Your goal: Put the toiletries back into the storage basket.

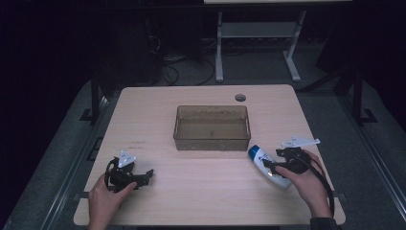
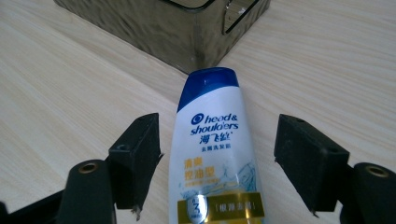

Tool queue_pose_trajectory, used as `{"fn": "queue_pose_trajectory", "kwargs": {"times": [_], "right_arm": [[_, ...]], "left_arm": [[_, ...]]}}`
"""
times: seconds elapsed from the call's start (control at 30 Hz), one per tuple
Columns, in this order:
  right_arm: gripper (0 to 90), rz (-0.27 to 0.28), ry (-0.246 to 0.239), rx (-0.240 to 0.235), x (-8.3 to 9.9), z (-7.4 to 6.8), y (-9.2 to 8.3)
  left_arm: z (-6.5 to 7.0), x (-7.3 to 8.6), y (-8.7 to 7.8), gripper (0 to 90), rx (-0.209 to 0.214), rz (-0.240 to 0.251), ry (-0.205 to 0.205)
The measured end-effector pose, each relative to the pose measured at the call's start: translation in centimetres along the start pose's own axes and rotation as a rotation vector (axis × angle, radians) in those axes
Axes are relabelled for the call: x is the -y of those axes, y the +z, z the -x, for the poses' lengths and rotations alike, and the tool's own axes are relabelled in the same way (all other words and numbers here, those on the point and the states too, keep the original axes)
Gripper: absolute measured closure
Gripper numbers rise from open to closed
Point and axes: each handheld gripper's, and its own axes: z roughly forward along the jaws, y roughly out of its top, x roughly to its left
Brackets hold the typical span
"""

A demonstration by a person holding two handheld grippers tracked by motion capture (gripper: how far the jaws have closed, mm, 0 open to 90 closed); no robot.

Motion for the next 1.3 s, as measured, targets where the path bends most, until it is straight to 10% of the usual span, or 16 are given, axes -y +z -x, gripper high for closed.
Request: {"fn": "queue_pose_trajectory", "kwargs": {"times": [1.3], "right_arm": [[22.0,-0.364,-0.092,-0.008,-3.1,0.1,7.2]], "left_arm": [[0.0,0.0,0.0,12.8,0.001,-0.005,0.002]]}}
